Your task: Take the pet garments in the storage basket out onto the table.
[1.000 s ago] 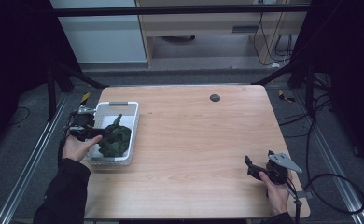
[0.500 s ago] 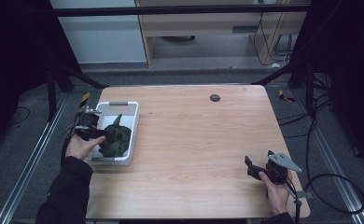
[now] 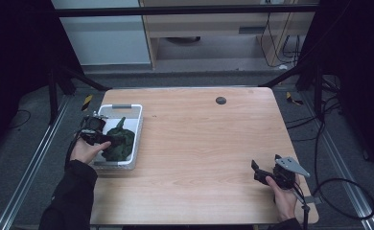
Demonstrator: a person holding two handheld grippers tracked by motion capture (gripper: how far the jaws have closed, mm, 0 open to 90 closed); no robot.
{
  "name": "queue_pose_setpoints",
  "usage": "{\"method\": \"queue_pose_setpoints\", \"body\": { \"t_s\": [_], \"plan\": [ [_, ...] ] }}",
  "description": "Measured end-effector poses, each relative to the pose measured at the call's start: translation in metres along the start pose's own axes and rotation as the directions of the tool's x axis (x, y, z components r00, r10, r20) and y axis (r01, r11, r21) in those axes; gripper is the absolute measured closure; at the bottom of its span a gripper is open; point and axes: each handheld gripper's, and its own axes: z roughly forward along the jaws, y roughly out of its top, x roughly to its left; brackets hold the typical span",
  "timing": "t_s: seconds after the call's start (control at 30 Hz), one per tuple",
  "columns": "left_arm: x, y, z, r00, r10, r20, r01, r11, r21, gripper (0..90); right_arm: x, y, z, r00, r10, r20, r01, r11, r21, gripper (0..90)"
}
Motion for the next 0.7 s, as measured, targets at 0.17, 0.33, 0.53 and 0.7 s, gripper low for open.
{"method": "queue_pose_setpoints", "body": {
  "t_s": [0.17,0.33,0.53,0.7],
  "plan": [
    [0.001,-0.001,0.004,1.0,-0.006,0.007,0.006,0.9996,0.026,19.5,0.0,0.0,0.0,1.0,0.0,0.001,0.0,1.0,0.0,5.4],
    [0.002,-0.002,0.009,1.0,0.002,0.007,-0.003,0.9988,0.048,25.6,0.0,0.0,0.0,1.0,0.0,0.001,0.0,1.0,0.0,5.4],
    [0.003,-0.003,0.012,0.9999,0.004,0.016,-0.005,0.9975,0.07,38.9,0.0,0.0,0.0,1.0,0.0,-0.001,0.0,1.0,0.0,5.5],
    [0.002,-0.003,0.014,0.9996,0.004,0.028,-0.007,0.996,0.09,49.3,0.0,0.0,0.0,1.0,0.0,0.0,0.0,1.0,0.0,5.5]
  ]
}}
